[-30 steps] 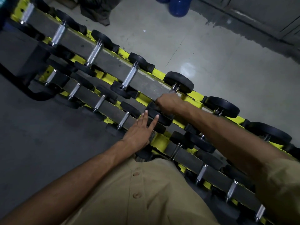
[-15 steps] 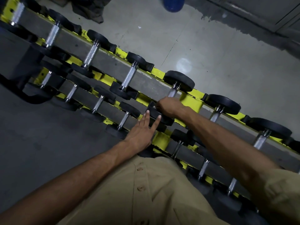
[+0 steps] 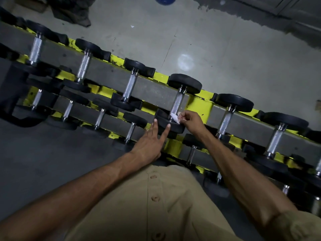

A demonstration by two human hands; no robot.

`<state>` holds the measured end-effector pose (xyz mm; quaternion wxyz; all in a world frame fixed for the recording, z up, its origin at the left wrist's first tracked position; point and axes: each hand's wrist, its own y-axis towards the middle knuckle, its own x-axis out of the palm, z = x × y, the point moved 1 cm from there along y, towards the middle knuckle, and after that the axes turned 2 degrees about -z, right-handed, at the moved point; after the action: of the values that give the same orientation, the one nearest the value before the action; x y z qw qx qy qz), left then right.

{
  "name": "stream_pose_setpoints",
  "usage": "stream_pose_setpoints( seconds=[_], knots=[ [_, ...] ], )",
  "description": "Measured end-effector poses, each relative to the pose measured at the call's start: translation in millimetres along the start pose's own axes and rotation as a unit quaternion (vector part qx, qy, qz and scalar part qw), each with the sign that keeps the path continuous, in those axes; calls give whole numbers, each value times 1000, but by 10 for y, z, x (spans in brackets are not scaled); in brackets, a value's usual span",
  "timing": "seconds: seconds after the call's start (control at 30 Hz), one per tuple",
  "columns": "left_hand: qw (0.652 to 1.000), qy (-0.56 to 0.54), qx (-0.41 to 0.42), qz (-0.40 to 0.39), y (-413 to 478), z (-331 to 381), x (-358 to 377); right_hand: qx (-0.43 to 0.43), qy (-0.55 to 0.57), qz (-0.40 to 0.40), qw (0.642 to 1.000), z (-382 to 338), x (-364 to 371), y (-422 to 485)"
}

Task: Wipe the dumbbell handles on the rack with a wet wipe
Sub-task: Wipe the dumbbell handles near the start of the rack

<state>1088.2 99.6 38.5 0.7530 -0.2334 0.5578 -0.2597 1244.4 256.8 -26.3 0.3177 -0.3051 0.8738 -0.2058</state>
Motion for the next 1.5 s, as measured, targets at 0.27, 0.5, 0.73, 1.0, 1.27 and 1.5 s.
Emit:
stream_pose_setpoints(
  seconds=[0.27,0.5,0.73,1.0,1.27,1.5],
  knots=[
    [1000,4,19,-15,-1,-47,-49,43,-162,-89,982,-180,-75,125],
    [1000,-1,22,-6,-14,-70,-37,114,-107,77,985,-299,139,254],
    [999,1,30,-12,-6,-115,-40,119,112,107,981,-29,271,325],
    [999,8,36,-18,-3,-148,-33,116,120,234,958,-335,45,272],
    [999,10,43,-18,2,-156,-51,-87,-143,223,960,-442,251,-253],
    [999,13,50,-15,10,-155,-70,-214,-458,156,848,-806,3,197]
  ],
)
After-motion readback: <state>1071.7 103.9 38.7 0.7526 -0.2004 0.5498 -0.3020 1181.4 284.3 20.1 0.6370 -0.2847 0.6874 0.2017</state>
